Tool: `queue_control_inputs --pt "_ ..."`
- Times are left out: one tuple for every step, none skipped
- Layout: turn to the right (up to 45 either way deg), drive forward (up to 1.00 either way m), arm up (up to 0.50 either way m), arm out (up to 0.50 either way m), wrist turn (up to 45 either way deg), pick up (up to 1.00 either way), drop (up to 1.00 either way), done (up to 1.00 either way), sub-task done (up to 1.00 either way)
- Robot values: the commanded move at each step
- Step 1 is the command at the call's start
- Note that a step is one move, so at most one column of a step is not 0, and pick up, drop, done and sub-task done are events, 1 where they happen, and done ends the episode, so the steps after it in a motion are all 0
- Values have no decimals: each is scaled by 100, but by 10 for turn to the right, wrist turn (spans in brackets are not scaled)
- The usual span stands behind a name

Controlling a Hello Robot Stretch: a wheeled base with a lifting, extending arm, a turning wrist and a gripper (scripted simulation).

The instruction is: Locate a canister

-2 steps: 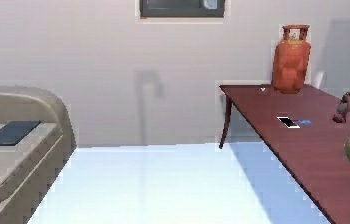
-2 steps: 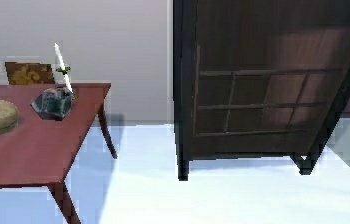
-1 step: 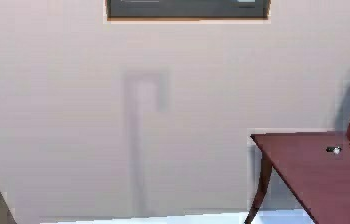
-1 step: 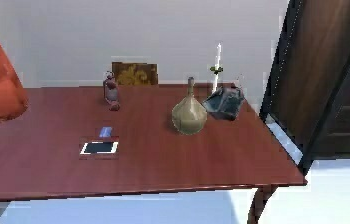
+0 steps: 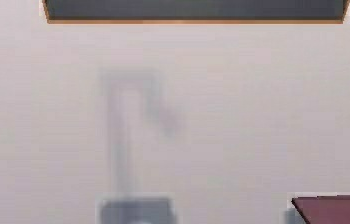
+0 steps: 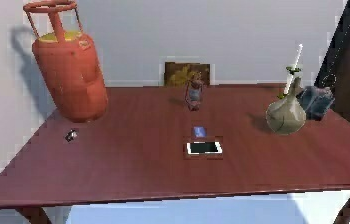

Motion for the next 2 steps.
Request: queue_control_inputs --pt "450 0 0 0 0 0 0 0 0" --pt "210 0 0 0 0 0 0 0 0"
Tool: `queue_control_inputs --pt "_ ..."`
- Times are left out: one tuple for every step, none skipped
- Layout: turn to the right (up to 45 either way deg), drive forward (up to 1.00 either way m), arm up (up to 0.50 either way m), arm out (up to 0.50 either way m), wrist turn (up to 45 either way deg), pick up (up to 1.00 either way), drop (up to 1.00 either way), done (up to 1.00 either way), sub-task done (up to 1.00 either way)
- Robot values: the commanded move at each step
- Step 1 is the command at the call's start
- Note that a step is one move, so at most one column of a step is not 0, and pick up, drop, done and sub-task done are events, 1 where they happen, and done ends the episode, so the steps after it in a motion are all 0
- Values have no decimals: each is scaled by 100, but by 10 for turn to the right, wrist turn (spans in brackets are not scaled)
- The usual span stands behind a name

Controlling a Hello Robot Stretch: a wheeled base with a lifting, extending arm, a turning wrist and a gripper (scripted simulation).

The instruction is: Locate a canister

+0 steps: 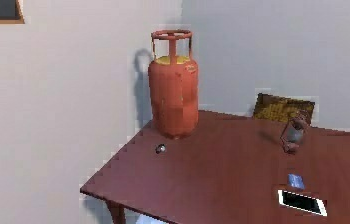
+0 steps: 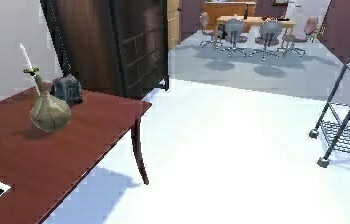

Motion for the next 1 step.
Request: queue_control_inputs --pt "0 0 0 0 0 0 0 100 0"
